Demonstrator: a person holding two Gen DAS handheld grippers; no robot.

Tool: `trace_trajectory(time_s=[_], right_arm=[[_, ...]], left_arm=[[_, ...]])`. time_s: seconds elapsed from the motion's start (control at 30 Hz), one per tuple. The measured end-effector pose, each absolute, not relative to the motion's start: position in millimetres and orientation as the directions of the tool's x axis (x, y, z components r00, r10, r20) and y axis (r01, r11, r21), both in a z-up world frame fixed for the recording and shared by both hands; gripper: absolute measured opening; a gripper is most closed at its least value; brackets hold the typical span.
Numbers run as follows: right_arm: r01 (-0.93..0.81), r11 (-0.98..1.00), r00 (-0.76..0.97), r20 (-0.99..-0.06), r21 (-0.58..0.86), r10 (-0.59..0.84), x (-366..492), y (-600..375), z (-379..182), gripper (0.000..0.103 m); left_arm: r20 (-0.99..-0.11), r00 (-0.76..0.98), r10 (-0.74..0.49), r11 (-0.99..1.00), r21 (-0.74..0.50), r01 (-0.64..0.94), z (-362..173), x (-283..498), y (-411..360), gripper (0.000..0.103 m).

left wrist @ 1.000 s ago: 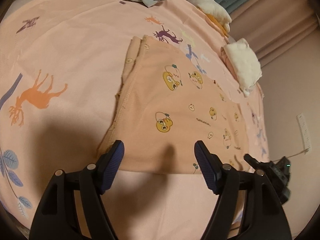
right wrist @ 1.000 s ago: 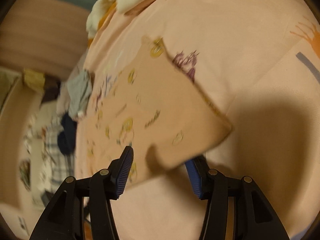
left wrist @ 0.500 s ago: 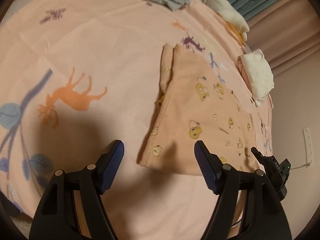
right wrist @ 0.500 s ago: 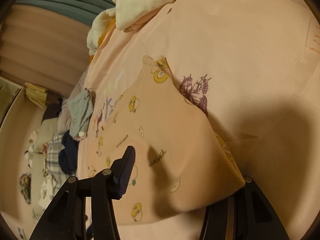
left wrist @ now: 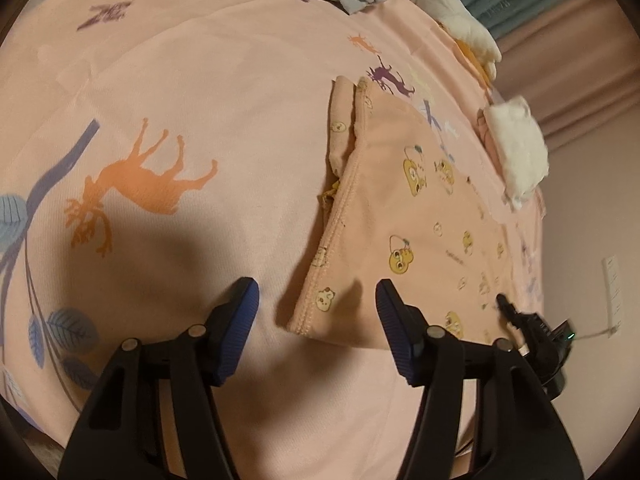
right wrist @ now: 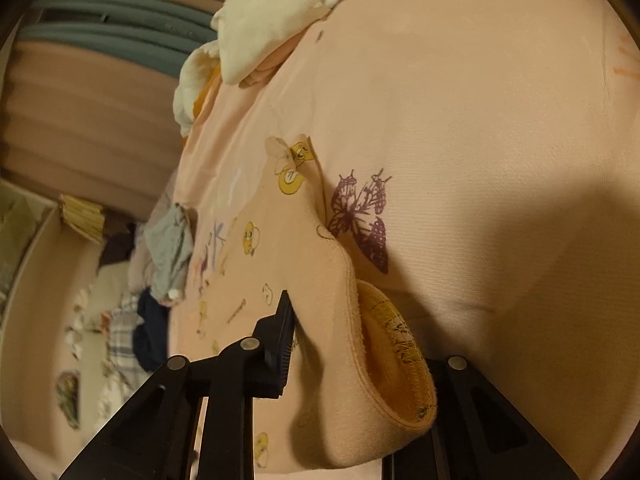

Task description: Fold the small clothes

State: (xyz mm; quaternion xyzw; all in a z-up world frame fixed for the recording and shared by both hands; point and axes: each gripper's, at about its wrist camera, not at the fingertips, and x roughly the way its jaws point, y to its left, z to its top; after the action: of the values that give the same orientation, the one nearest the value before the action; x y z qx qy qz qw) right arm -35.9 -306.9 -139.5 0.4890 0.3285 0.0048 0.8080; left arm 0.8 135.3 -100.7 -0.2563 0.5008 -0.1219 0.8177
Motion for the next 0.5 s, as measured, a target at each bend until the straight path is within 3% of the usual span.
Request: trace_trajectory(time_s=[0.13,0.27,0.5], right_arm=[[0.316,0.625,0.775,-0.574,0.714,0.265,-33,-295,-131,0.017],[0.317,0.639,0.777,-0.578,0.701,0.249,-34,-296,-131,0.015],[0.328,0.692,0.758,-0.616,0.643,0.213,-31,-291,-126,0.015]], left_arm=[[-0.776,0.489,-0.398,0.878,-0.476,-0.04,-100,0,124,0.059],[-0.784,0.504,-0.362,0.898,-0.438,-0.037,-103,0,123,0.051],[-0.78,0.507,-0.368,0.895,-0.446,-0.036,-104,2,124,0.054]])
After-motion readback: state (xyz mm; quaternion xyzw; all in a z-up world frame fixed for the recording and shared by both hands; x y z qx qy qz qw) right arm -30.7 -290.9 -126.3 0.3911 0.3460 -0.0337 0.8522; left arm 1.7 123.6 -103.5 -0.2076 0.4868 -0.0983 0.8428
